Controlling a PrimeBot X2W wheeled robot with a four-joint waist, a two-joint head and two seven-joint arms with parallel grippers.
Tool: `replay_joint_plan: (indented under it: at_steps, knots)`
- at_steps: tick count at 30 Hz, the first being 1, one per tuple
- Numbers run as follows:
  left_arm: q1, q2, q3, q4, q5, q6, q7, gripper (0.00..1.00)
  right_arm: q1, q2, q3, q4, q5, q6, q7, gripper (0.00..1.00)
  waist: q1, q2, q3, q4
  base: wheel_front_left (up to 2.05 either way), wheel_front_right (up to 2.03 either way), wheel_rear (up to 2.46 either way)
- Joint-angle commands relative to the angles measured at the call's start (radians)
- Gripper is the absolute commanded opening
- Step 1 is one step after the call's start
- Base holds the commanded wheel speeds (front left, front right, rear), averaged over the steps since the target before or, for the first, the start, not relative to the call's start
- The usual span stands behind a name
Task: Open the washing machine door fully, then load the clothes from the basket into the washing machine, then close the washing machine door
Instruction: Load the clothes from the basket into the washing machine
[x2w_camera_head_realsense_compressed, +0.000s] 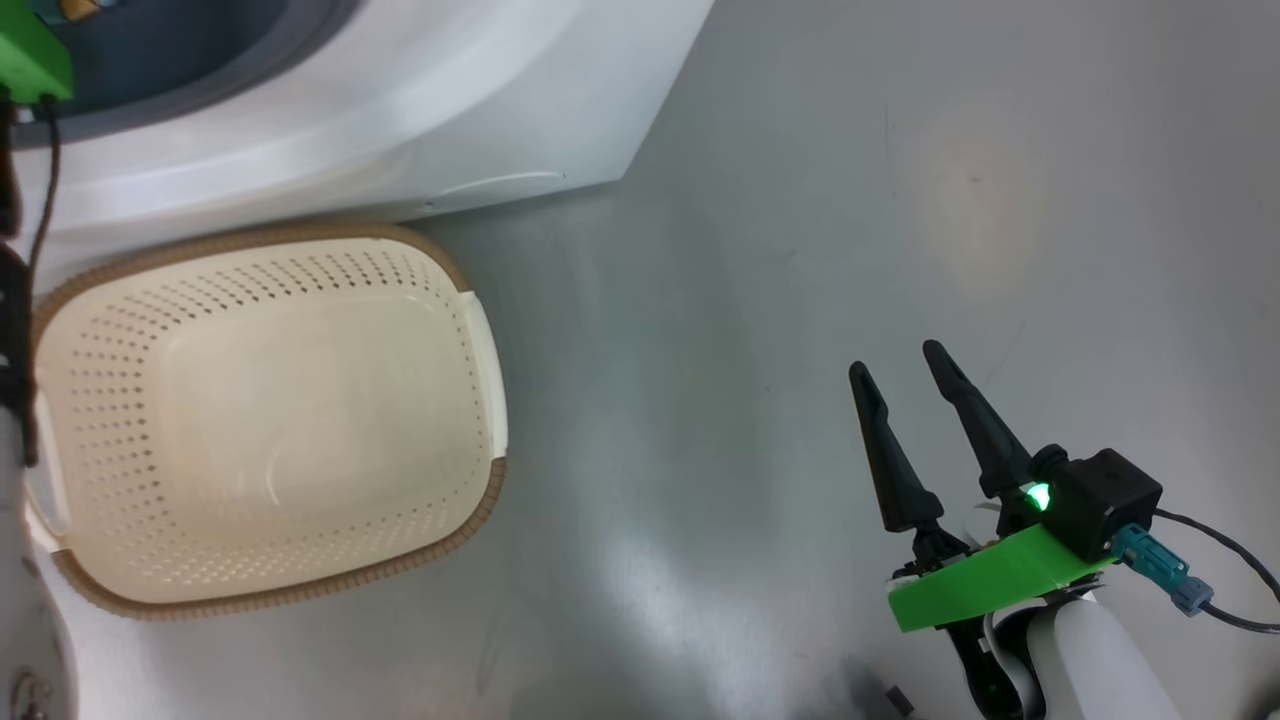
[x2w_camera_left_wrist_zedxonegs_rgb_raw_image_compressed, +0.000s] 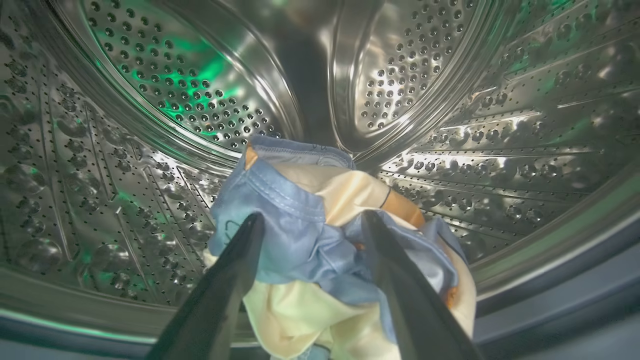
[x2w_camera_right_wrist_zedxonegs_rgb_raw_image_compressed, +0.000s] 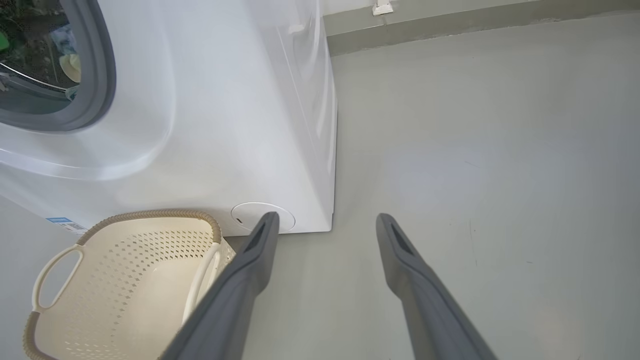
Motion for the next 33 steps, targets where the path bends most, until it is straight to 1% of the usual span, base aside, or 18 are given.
replay_joint_plan:
  at_steps: [1, 11, 17, 21, 28, 33]
  knots:
    - [0.025, 0.040, 0.009, -0.027, -0.006, -0.003, -0.002, 1.00, 0.006, -0.002, 0.016, -0.014, 0.008, 0.006, -0.005, 1.00, 0.0000, 0.0000, -0.018, 0.008, 0.00, 0.00, 0.00]
    - [0.091, 0.013, 0.008, -0.061, -0.023, -0.010, -0.002, 1.00, -0.002, -0.002, 0.001, 0.002, 0.001, 0.006, -0.005, 1.00, 0.0000, 0.0000, -0.078, 0.039, 0.00, 0.00, 0.00]
    - [0.138, 0.000, 0.009, -0.126, -0.029, -0.013, -0.002, 1.00, -0.009, -0.002, -0.008, 0.004, -0.003, 0.006, -0.005, 1.00, 0.0000, 0.0000, -0.089, 0.055, 0.00, 0.00, 0.00]
    - [0.188, -0.010, 0.020, -0.195, -0.041, -0.016, -0.002, 1.00, -0.014, -0.002, -0.015, 0.001, -0.003, 0.006, -0.005, 1.00, 0.0000, 0.0000, -0.087, 0.064, 0.00, 0.00, 0.00]
    - [0.320, -0.024, 0.039, -0.340, -0.045, -0.018, -0.002, 1.00, -0.011, -0.002, -0.026, -0.007, -0.001, 0.006, -0.005, 1.00, 0.0000, 0.0000, -0.081, 0.077, 0.00, 0.00, 0.00]
    - [0.454, -0.044, 0.058, -0.483, -0.038, -0.010, -0.002, 1.00, -0.009, -0.002, -0.035, -0.013, -0.005, 0.006, -0.005, 1.00, 0.0000, 0.0000, -0.077, 0.088, 0.00, 0.00, 0.00]
